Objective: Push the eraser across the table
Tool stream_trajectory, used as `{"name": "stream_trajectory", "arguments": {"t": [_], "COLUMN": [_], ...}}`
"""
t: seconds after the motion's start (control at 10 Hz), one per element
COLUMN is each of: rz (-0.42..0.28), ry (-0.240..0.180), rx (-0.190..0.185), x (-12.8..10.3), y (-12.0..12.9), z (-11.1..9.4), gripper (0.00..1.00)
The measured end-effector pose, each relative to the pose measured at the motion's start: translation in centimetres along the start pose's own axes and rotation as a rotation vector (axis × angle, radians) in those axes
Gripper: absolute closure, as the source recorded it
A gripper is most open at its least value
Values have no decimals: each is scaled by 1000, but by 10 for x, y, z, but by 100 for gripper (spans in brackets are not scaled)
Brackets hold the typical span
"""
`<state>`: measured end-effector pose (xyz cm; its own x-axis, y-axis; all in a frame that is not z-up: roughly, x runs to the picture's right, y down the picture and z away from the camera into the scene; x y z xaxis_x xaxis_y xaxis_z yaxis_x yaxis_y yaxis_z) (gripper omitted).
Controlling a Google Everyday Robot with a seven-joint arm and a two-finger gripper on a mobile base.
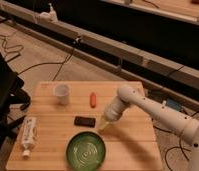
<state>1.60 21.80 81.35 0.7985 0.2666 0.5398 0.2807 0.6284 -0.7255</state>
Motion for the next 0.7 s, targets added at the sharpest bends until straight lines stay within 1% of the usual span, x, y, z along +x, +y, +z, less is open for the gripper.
{"name": "stream_trajectory", "arguments": {"t": [0.1, 0.4, 0.7], "rz": [-15, -34, -32], "ry": [8, 18, 13], "rx": [0, 17, 17], "x": [-5, -13, -18], "y": [-7, -25, -30], "z": [6, 11, 17], "gripper": [100, 100, 100]}}
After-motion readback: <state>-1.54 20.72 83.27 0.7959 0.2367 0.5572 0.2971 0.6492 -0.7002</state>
